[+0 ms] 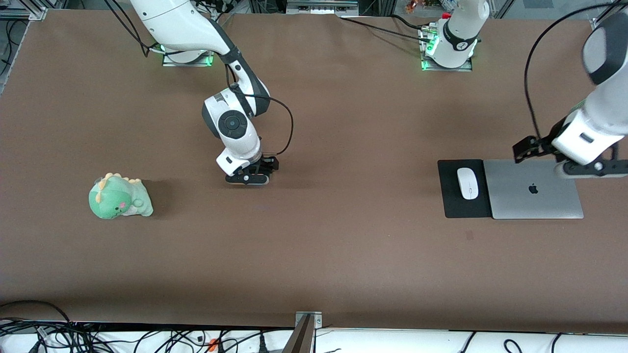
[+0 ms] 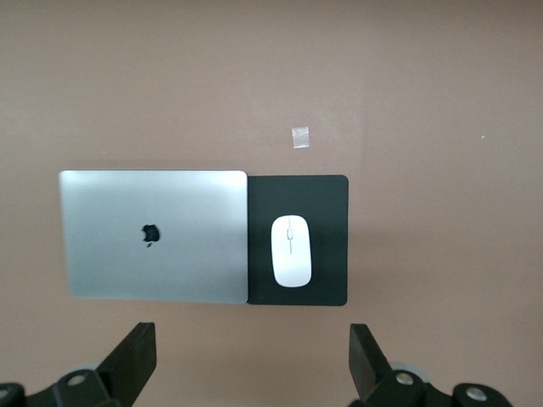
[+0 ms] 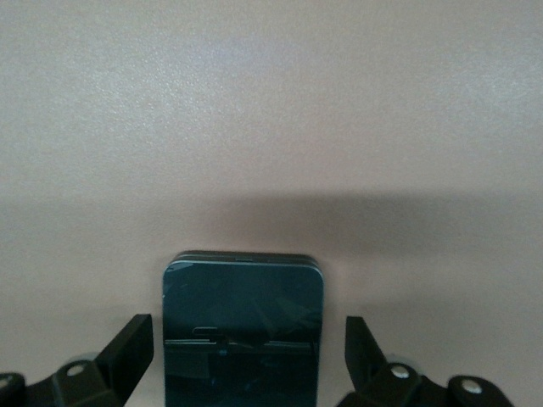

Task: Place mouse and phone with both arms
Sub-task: 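Carry the black phone beside the plush toy and release it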

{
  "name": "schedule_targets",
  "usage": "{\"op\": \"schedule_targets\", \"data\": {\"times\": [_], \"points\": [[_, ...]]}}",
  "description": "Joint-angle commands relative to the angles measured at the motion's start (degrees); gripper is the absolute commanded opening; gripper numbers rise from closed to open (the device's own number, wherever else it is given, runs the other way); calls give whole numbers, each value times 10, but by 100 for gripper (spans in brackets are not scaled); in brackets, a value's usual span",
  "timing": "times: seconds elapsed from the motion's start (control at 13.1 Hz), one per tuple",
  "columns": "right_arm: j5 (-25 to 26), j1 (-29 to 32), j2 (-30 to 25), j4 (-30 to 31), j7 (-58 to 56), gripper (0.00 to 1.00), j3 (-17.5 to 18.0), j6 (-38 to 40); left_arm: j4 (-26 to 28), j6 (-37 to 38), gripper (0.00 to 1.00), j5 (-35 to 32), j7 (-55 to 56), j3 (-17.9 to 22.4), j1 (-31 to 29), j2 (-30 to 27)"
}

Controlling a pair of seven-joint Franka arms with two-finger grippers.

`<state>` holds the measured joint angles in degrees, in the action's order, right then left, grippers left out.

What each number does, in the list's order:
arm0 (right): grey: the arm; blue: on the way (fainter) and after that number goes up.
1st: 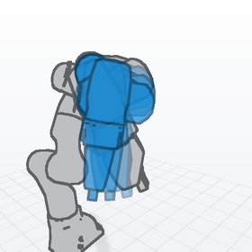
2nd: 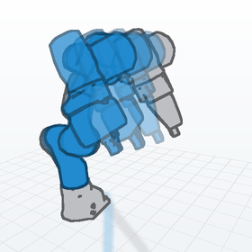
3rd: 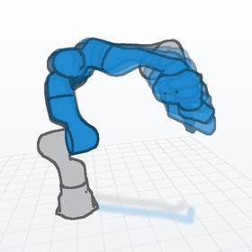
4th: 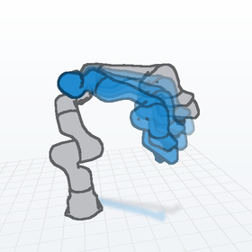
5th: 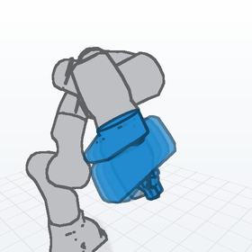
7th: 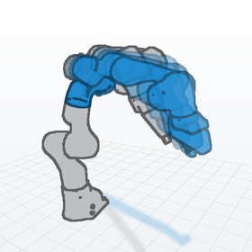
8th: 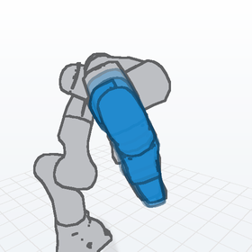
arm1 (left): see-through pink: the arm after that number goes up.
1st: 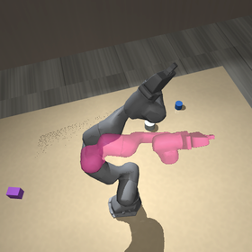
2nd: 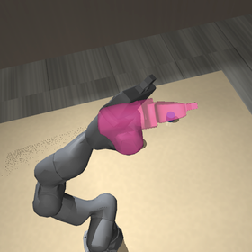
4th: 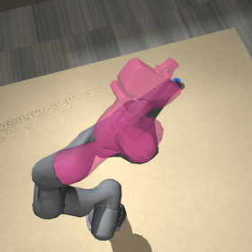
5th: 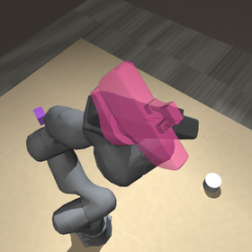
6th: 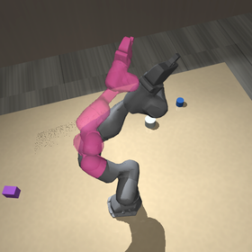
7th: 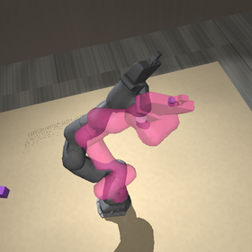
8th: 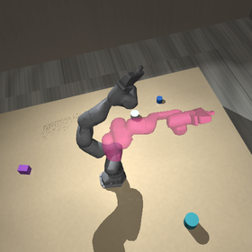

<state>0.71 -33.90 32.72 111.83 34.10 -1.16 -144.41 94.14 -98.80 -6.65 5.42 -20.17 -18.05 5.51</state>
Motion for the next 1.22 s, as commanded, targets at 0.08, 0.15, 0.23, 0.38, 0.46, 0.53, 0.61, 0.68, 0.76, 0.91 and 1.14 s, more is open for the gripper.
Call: {"op": "schedule_targets", "data": {"times": [0.08,0.15,0.23,0.38,0.46,0.53,0.61,0.68,0.76,0.91,1.14], "points": [[13,-9,3,9,14,100,-5,-20,-74,72,100,11,-7,0,-8,15],[13,-10,6,9,14,100,-5,-23,-75,76,100,9,-4,-3,-8,15],[13,-11,9,9,14,100,-5,-28,-74,81,100,9,-2,-2,-9,15],[13,-12,11,9,15,97,-5,-32,-78,105,100,12,-4,-3,-10,11],[13,-12,11,9,14,89,-5,-32,-77,111,100,12,-2,-7,-9,9],[14,-12,11,9,13,72,-5,-32,-77,119,100,11,-2,-7,-9,8],[14,-10,11,7,11,55,-5,-29,-71,120,100,11,-3,-7,-8,-2],[14,-8,11,3,5,43,-5,-27,-69,120,100,12,-3,-5,-9,-8],[14,-6,11,-2,3,32,-5,-16,-61,120,100,11,-2,1,-1,-15],[14,0,10,-45,-9,19,-5,60,-42,119,100,12,-2,43,41,-32],[10,44,6,-91,-119,16,-5,159,-23,111,100,22,0,110,104,-42]]}}
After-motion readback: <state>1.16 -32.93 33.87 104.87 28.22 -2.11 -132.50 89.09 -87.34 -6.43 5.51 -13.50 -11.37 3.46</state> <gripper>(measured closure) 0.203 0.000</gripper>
